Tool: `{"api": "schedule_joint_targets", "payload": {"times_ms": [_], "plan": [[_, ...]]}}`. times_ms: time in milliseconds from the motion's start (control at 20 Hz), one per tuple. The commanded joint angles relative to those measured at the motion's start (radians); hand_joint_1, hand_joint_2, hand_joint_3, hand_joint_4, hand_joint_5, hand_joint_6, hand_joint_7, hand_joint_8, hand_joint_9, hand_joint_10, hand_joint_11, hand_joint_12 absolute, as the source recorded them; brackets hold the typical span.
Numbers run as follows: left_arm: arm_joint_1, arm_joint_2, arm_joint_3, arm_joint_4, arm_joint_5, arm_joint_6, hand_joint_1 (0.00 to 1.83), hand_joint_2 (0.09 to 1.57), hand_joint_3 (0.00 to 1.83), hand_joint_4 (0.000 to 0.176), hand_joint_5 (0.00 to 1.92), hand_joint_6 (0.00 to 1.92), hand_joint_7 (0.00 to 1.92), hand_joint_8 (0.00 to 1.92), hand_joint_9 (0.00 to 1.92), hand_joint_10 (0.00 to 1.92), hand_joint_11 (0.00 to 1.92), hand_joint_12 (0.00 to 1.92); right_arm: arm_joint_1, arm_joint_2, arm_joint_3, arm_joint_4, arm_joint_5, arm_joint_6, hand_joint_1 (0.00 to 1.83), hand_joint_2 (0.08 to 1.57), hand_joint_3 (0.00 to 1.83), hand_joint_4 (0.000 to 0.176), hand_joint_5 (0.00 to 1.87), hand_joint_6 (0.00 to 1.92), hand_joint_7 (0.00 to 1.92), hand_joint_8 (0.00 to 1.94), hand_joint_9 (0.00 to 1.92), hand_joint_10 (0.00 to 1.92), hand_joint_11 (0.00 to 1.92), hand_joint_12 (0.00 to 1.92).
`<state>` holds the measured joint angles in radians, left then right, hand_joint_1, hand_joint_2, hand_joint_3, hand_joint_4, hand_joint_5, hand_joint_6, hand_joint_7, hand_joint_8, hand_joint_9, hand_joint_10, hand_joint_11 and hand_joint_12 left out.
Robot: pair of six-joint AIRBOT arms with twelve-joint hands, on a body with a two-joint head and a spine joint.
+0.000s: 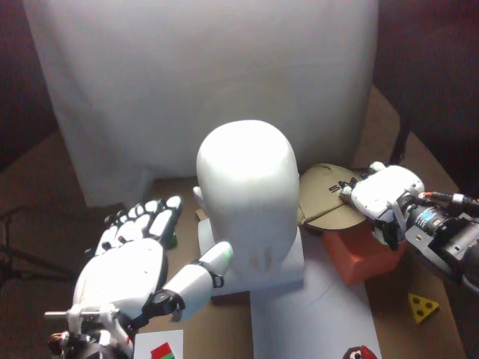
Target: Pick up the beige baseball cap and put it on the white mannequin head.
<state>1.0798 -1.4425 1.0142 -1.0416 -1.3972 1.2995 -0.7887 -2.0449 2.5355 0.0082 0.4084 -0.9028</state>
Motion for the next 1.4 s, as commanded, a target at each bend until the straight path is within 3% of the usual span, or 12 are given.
{"api": "schedule_joint_targets", "payload": {"times_ms": [0, 100, 150, 450, 700, 1100, 1350], "plan": [[-0.002, -0.002, 0.013, 0.071, -0.092, -0.016, 0.00, 1.13, 0.00, 0.085, 0.10, 0.00, 0.07, 0.00, 0.05, 0.00, 0.00, 0.29, 0.001, 0.007, 0.012, 0.014, 0.078, -0.002, 1.48, 1.12, 0.01, 0.000, 0.75, 0.93, 0.91, 0.94, 1.01, 0.99, 0.82, 1.61], [0.005, -0.006, 0.031, 0.088, -0.092, -0.030, 0.00, 1.13, 0.00, 0.085, 0.10, 0.00, 0.07, 0.00, 0.05, 0.00, 0.00, 0.29, 0.001, 0.007, 0.012, 0.014, 0.079, -0.002, 1.49, 1.12, 0.00, 0.000, 0.77, 0.95, 0.92, 0.99, 1.04, 1.03, 0.84, 1.63], [0.007, -0.006, 0.038, 0.101, -0.092, -0.036, 0.00, 1.12, 0.00, 0.085, 0.11, 0.00, 0.07, 0.00, 0.05, 0.00, 0.00, 0.29, 0.001, 0.007, 0.012, 0.014, 0.080, -0.002, 1.49, 1.12, 0.00, 0.000, 0.86, 0.87, 0.90, 1.02, 0.98, 1.10, 0.85, 1.63], [0.000, -0.006, 0.048, 0.145, -0.094, -0.041, 0.00, 1.12, 0.00, 0.086, 0.11, 0.00, 0.07, 0.00, 0.05, 0.00, 0.00, 0.30, 0.028, 0.007, 0.038, 0.029, 0.125, -0.007, 1.49, 1.11, 0.00, 0.000, 0.90, 0.85, 0.93, 0.97, 0.98, 1.08, 0.86, 1.61], [-0.006, -0.010, 0.045, 0.132, -0.153, -0.038, 0.00, 1.12, 0.00, 0.085, 0.11, 0.00, 0.07, 0.00, 0.05, 0.00, 0.00, 0.32, 0.096, 0.026, 0.045, 0.112, 0.215, -0.137, 1.49, 1.12, 0.00, 0.000, 0.85, 0.89, 0.92, 0.98, 0.98, 1.09, 0.86, 1.62], [0.025, -0.003, -0.010, 0.186, -0.166, -0.020, 0.00, 1.13, 0.00, 0.085, 0.11, 0.00, 0.07, 0.00, 0.05, 0.00, 0.00, 0.32, 0.297, 0.051, 0.045, 0.175, 0.193, -0.276, 1.49, 1.12, 0.00, 0.000, 0.87, 0.85, 0.91, 1.01, 0.99, 1.09, 0.85, 1.63], [0.050, 0.006, -0.046, 0.202, -0.219, -0.030, 0.00, 1.12, 0.00, 0.083, 0.13, 0.01, 0.07, 0.00, 0.05, 0.00, 0.00, 0.32, 0.403, -0.003, 0.045, 0.168, 0.234, -0.434, 1.49, 1.11, 0.00, 0.000, 0.86, 0.87, 0.91, 0.99, 1.00, 1.07, 0.84, 1.63]]}}
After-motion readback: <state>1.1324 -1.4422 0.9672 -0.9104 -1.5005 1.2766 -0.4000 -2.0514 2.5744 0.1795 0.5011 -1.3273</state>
